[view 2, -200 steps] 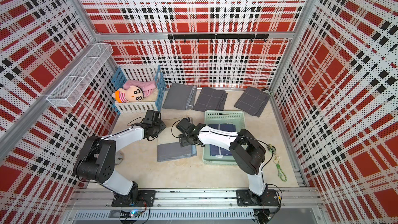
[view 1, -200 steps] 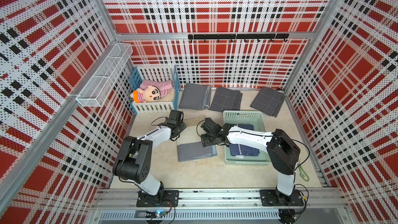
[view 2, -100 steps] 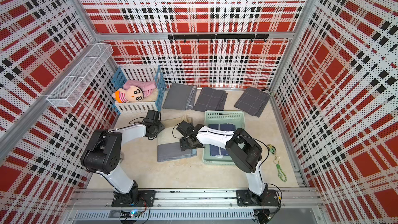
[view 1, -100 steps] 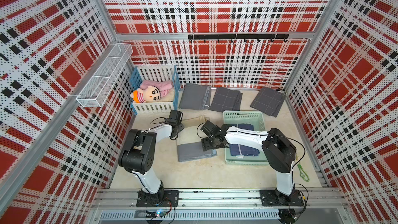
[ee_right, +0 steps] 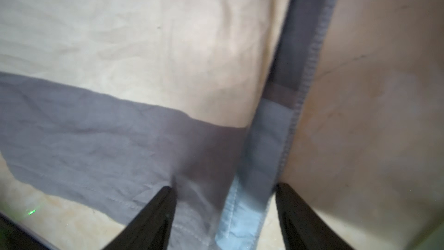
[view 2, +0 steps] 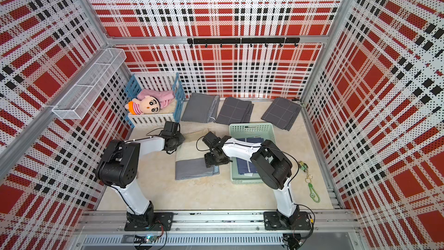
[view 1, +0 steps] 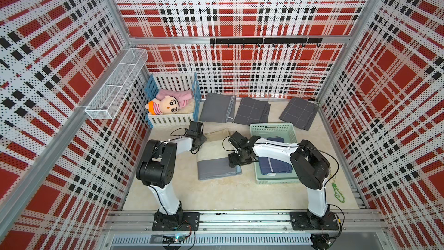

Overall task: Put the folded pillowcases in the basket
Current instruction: Pick up the pillowcase at the center of the board, then place the pillowcase in the basket.

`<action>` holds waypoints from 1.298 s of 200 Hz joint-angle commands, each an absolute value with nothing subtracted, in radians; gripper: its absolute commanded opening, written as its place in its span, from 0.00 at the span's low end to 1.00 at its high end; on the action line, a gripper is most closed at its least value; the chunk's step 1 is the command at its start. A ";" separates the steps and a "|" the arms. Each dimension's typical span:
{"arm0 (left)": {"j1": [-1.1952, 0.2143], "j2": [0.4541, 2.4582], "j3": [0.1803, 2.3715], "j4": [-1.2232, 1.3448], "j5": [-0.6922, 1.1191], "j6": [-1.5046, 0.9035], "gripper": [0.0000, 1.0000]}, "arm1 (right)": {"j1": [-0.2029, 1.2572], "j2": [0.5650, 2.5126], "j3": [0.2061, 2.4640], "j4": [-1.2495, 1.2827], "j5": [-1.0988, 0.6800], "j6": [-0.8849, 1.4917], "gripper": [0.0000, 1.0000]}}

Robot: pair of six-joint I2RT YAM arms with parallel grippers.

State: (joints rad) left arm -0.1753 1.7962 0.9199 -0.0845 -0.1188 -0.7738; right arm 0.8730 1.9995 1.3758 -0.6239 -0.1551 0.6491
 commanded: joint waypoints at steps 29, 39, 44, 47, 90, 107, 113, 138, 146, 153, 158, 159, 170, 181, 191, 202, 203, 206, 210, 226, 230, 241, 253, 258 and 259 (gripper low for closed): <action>-0.172 1.728 0.844 -0.104 -0.087 -0.760 0.00 | 0.901 2.044 1.367 -0.613 -0.188 0.632 0.13; -0.175 1.697 0.831 -0.104 -0.088 -0.763 0.00 | 0.902 2.021 1.354 -0.599 -0.164 0.638 0.01; -0.179 1.680 0.823 -0.105 -0.087 -0.764 0.00 | 0.902 2.008 1.348 -0.592 -0.156 0.640 0.00; -0.181 1.666 0.819 -0.104 -0.087 -0.764 0.00 | 0.901 1.998 1.344 -0.588 -0.150 0.640 0.00; -0.232 1.500 0.788 -0.130 -0.111 -0.772 0.00 | 0.903 1.855 1.344 -0.567 -0.094 0.622 0.00; -0.239 1.441 0.791 -0.148 -0.130 -0.782 0.00 | 0.904 1.817 1.382 -0.602 -0.069 0.603 0.00; -0.255 1.419 0.793 -0.153 -0.128 -0.782 0.00 | 0.903 1.804 1.396 -0.614 -0.057 0.593 0.00; -0.317 1.349 0.852 -0.213 -0.154 -0.787 0.00 | 0.901 1.746 1.443 -0.665 -0.017 0.579 0.00; -0.338 1.329 0.878 -0.239 -0.175 -0.788 0.00 | 0.901 1.724 1.448 -0.680 0.004 0.583 0.00; -0.357 1.309 0.899 -0.252 -0.194 -0.787 0.00 | 0.899 1.701 1.443 -0.687 0.021 0.586 0.00; -0.369 1.295 0.912 -0.258 -0.209 -0.788 0.00 | 0.896 1.684 1.435 -0.688 0.029 0.590 0.00; -0.371 1.294 0.916 -0.259 -0.211 -0.789 0.00 | 0.895 1.680 1.433 -0.687 0.029 0.589 0.00; -0.393 1.273 0.945 -0.268 -0.215 -0.799 0.00 | 0.886 1.643 1.412 -0.690 0.033 0.597 0.00; -0.418 1.268 0.979 -0.271 -0.208 -0.807 0.00 | 0.877 1.606 1.394 -0.698 0.039 0.605 0.00; -0.451 1.272 1.014 -0.272 -0.206 -0.811 0.00 | 0.870 1.566 1.380 -0.718 0.066 0.613 0.00; -0.495 1.282 1.056 -0.276 -0.216 -0.816 0.00 | 0.855 1.519 1.358 -0.750 0.105 0.620 0.00; -0.498 1.284 1.060 -0.276 -0.217 -0.817 0.00 | 0.853 1.513 1.355 -0.752 0.108 0.622 0.00; -0.513 1.289 1.070 -0.276 -0.218 -0.820 0.00 | 0.846 1.497 1.347 -0.761 0.117 0.626 0.00; -0.529 1.295 1.085 -0.276 -0.218 -0.825 0.00 | 0.837 1.476 1.335 -0.771 0.127 0.632 0.00; -0.608 1.334 1.143 -0.273 -0.231 -0.839 0.00 | 0.782 1.380 1.269 -0.810 0.161 0.659 0.00; -0.628 1.347 1.159 -0.272 -0.237 -0.842 0.00 | 0.768 1.354 1.249 -0.815 0.168 0.665 0.00; -0.683 1.388 1.198 -0.267 -0.250 -0.851 0.00 | 0.721 1.287 1.190 -0.827 0.173 0.677 0.00; -0.731 1.436 1.231 -0.247 -0.239 -0.861 0.00 | 0.663 1.225 1.135 -0.847 0.176 0.686 0.00; -0.749 1.457 1.246 -0.242 -0.233 -0.864 0.00 | 0.640 1.199 1.114 -0.852 0.169 0.686 0.00; -0.752 1.462 1.250 -0.240 -0.233 -0.864 0.00 | 0.636 1.194 1.110 -0.853 0.167 0.687 0.00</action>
State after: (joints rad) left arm -0.6743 1.3785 1.1885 -0.2600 -0.2264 -0.8383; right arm 0.7170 1.3010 1.1851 -0.7822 0.1204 0.6518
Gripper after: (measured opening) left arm 0.034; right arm 0.055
